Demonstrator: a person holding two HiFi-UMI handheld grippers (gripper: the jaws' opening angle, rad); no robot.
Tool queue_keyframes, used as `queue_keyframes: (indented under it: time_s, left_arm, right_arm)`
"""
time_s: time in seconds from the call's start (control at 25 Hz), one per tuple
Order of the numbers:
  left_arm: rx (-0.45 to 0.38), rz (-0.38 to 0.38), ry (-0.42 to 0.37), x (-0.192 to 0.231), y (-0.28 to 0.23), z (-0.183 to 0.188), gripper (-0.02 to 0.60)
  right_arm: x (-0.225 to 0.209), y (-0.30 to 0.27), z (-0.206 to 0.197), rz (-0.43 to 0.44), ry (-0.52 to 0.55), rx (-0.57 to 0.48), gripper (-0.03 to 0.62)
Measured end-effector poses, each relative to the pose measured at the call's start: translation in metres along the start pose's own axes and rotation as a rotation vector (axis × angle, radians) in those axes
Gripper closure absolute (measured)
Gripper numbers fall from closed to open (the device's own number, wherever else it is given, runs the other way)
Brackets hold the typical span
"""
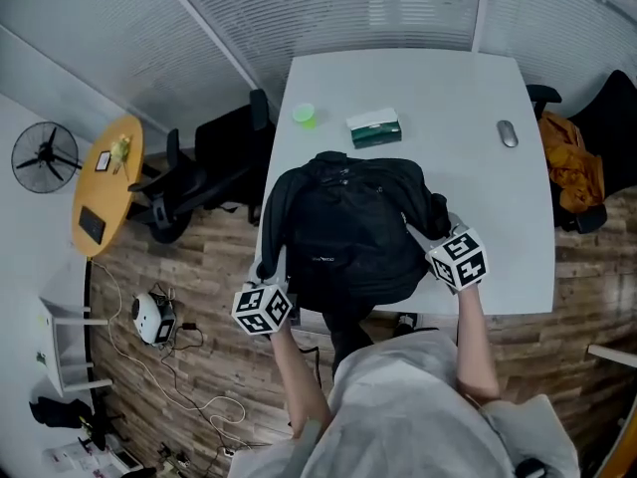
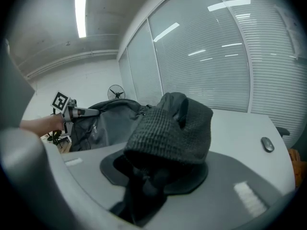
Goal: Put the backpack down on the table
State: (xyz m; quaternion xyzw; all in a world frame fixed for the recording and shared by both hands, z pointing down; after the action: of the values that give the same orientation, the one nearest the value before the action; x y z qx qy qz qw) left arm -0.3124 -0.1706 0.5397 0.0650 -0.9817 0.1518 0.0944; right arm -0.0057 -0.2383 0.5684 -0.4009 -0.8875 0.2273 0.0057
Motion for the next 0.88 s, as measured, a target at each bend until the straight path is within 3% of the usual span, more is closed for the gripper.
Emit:
queue_keyframes:
  time_s: [0.52, 0.88]
  left_arm:
    - [0.132, -0.135, -0.019, 0.074, -0.078, 0.004, 0.535]
    - [0.233, -0.238, 0.017, 0.115, -0.117, -0.023, 0.534]
  right_arm:
    - [0.009, -0.063, -0.009, -0.131, -0.069, 0.106, 0.441]
    - [0.023, -0.094, -0.036, -0.242, -0.131, 0.176, 0.433]
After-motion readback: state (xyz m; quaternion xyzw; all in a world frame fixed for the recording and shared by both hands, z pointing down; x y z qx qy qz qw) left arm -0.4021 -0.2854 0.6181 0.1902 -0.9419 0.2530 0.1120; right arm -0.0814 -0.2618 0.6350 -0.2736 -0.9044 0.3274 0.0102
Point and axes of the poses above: the fingertips, and each gripper's own axes: y backward along the fingers, x to its left, z out of its top, the point moved 2 cm from there along y, backward along the fingers, and after that the axes turned 6 degrees about -x, right-handed, at the moved point
